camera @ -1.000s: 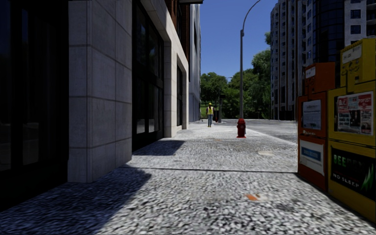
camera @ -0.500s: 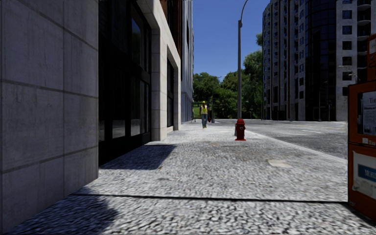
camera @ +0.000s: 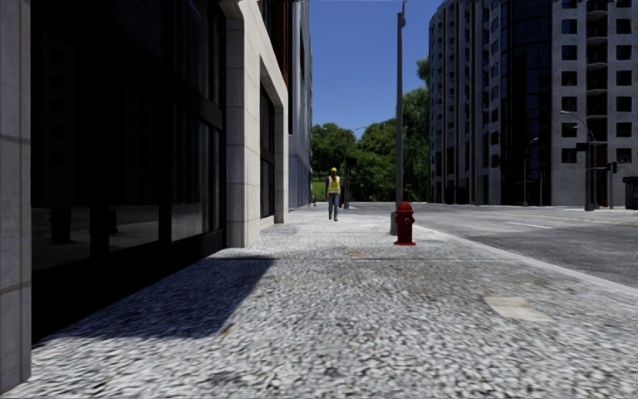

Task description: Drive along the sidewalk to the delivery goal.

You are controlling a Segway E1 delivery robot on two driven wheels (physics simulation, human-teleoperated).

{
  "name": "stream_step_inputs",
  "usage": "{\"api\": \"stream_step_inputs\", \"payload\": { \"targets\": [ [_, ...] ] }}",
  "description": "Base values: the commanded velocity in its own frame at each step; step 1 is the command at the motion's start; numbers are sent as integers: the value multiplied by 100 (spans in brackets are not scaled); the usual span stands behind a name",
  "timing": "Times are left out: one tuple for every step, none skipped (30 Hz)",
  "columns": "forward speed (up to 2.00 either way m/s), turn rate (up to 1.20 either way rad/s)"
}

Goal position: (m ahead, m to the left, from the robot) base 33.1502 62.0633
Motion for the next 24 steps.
{"api": "stream_step_inputs", "payload": {
  "targets": [
    [155, -59],
    [152, -61],
    [151, -62],
    [151, -62],
    [151, -62],
    [150, -62],
    [150, -62],
    [150, -62],
    [150, -62],
    [150, -62],
    [150, -62],
    [150, -62],
    [150, -62],
    [150, -62],
    [150, -62],
    [150, -62],
    [150, -62],
    [150, -62],
    [150, -62],
    [150, -62],
    [150, -62],
    [150, -62],
    [150, -62],
    [150, -62]
  ]
}}
